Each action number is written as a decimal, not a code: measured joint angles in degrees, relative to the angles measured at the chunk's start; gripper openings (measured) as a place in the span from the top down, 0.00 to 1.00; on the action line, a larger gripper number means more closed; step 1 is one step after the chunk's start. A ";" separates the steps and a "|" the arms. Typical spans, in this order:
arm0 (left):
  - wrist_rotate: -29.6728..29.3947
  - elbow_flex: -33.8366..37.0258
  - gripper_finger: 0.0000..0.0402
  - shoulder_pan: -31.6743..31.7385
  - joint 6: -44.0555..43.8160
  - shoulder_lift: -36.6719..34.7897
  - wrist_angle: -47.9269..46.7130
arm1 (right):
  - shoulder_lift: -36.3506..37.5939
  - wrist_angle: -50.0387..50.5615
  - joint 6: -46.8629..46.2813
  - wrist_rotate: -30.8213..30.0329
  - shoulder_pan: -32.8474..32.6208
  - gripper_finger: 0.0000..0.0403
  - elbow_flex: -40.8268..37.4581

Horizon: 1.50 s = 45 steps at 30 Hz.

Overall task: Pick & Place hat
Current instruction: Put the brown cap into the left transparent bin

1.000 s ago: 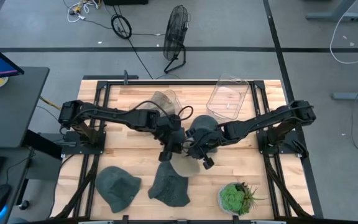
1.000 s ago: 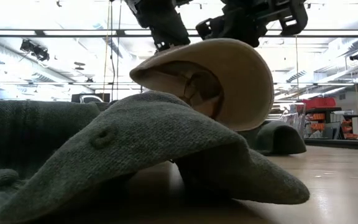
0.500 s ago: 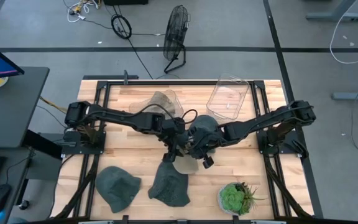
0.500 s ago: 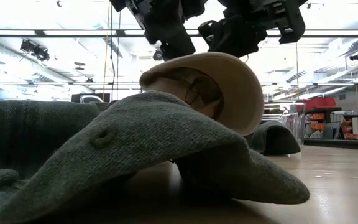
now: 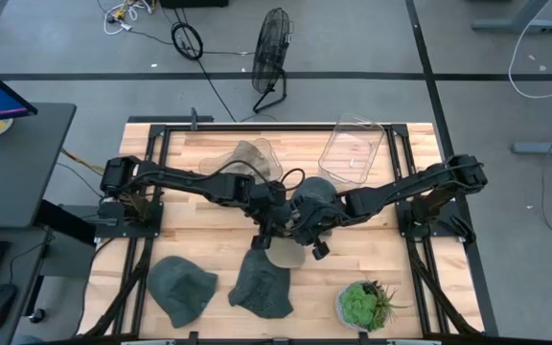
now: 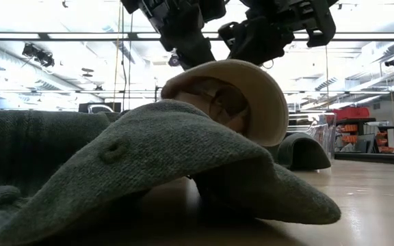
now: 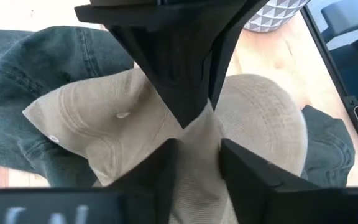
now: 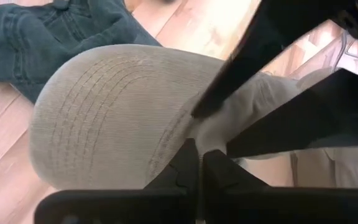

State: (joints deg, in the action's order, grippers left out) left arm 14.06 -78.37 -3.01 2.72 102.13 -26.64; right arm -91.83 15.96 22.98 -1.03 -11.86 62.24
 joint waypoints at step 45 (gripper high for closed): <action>-16.80 0.04 0.99 13.29 47.65 -24.35 -33.77 | -0.22 5.36 -21.89 -8.49 3.22 0.65 -1.42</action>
State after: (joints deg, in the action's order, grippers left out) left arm -2.73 -78.33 10.28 50.37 77.78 -60.42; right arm -92.05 21.32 1.08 -9.52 -8.64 60.82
